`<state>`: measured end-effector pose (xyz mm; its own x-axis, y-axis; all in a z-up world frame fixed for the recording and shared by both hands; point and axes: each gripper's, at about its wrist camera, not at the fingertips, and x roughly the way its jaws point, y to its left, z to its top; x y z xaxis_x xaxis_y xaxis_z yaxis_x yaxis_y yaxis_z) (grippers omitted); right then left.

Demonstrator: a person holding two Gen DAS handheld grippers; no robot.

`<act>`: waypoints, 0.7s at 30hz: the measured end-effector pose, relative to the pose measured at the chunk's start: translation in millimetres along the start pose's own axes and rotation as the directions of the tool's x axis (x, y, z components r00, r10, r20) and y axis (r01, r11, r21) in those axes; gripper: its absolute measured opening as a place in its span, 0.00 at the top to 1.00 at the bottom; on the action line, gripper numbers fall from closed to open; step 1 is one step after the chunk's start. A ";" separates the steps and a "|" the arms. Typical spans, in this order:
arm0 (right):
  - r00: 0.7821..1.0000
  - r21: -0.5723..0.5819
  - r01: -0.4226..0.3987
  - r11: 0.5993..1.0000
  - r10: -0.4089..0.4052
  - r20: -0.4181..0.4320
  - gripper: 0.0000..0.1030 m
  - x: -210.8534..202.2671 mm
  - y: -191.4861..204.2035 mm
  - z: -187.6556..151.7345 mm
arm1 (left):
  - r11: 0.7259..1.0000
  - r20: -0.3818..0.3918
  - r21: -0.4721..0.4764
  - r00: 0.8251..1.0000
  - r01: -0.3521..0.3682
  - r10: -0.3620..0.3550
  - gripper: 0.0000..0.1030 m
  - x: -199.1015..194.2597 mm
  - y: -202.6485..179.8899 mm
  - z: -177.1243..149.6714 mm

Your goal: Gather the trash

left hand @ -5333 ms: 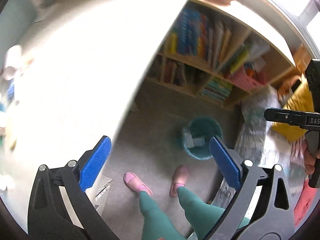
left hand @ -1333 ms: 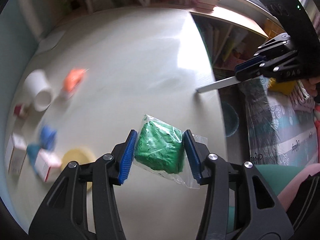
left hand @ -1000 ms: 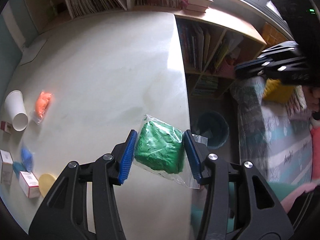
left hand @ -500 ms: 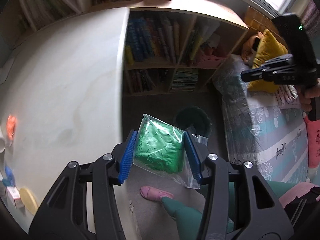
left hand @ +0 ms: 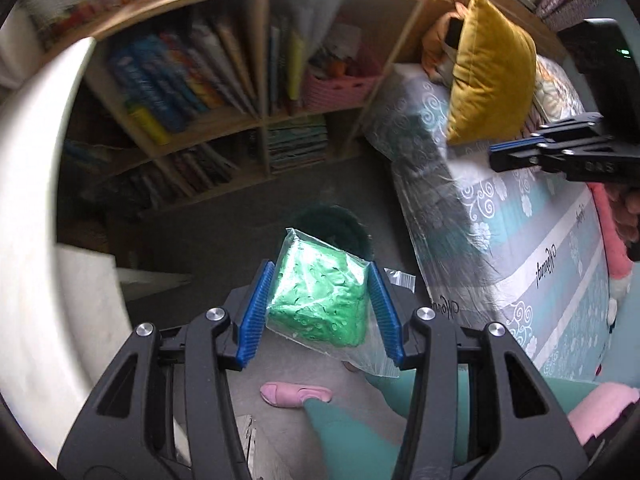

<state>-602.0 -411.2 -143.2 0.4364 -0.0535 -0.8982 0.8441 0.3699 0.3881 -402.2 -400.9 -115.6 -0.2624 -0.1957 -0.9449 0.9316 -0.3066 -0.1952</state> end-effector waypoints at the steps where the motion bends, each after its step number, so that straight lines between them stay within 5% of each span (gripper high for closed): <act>1: 1.000 0.021 0.002 1.000 -0.002 0.001 0.96 -2.5 -9.9 -5.4 | 1.000 -0.015 0.017 1.000 0.010 -0.010 0.56 10.4 -6.5 6.1; 13: 1.000 0.169 0.006 0.986 -0.008 0.012 0.96 -1.7 -62.7 -27.2 | 0.993 -0.121 0.116 0.993 0.024 -0.010 0.54 98.3 -39.1 53.0; 16: 1.000 0.184 0.003 0.983 -0.005 0.011 0.96 -0.3 -66.2 -30.3 | 0.993 -0.169 0.119 0.986 0.024 -0.004 0.39 123.7 -39.8 59.7; 21: 1.000 0.236 0.008 0.972 -0.013 0.019 0.95 -2.7 -78.9 -37.6 | 0.991 -0.180 0.130 0.984 0.012 0.012 0.33 129.8 -40.6 64.2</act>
<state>-681.5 -405.4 -179.2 0.4315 -0.0755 -0.8990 0.8971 0.1405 0.4188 -490.2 -473.6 -213.5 -0.2016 -0.0284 -0.9791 0.8880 -0.4271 -0.1705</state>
